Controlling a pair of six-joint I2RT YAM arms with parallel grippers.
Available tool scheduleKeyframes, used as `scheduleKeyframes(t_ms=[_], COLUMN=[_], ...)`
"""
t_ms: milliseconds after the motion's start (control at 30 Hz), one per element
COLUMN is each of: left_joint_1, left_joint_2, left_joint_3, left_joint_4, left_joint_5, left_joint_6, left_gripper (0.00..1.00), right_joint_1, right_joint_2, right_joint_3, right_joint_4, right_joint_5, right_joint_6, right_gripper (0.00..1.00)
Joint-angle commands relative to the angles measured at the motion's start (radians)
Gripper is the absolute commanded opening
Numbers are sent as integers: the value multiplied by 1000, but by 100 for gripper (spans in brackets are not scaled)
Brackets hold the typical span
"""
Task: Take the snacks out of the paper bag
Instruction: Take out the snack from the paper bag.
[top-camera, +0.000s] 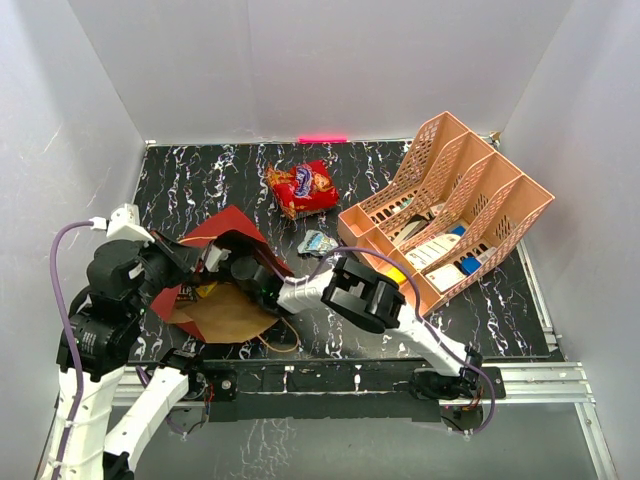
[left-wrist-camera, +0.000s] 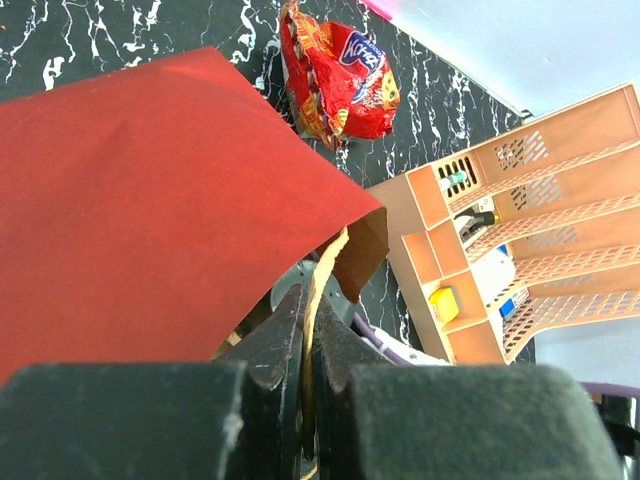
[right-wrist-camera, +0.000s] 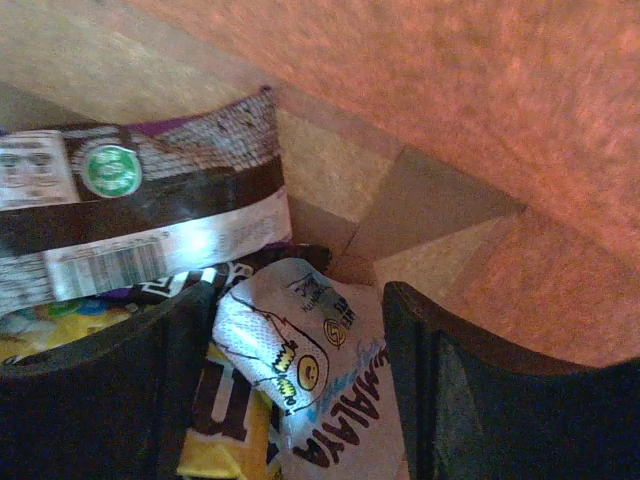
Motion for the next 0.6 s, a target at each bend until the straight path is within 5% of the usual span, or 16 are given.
scheduleKeyframes(t_ms=[0, 167, 300, 567], left_joint_1=[-4, -4, -3, -4], left_joint_2=[-19, -23, -24, -17], left_joint_3=[32, 38, 22, 1], left_joint_4=[-21, -36, -38, -21], left_joint_5=[5, -9, -20, -46], left_joint_6=[-6, 0, 4, 15], left_gripper=[0, 0, 0, 0], right_joint_1=[-37, -67, -59, 14], right_joint_2=[64, 61, -7, -213], right_joint_3=[122, 118, 102, -136], right_joint_4=[-65, -120, -158, -55], right_joint_5=[37, 3, -45, -97], right_joint_6=[70, 125, 112, 136], right_gripper=[64, 47, 20, 7])
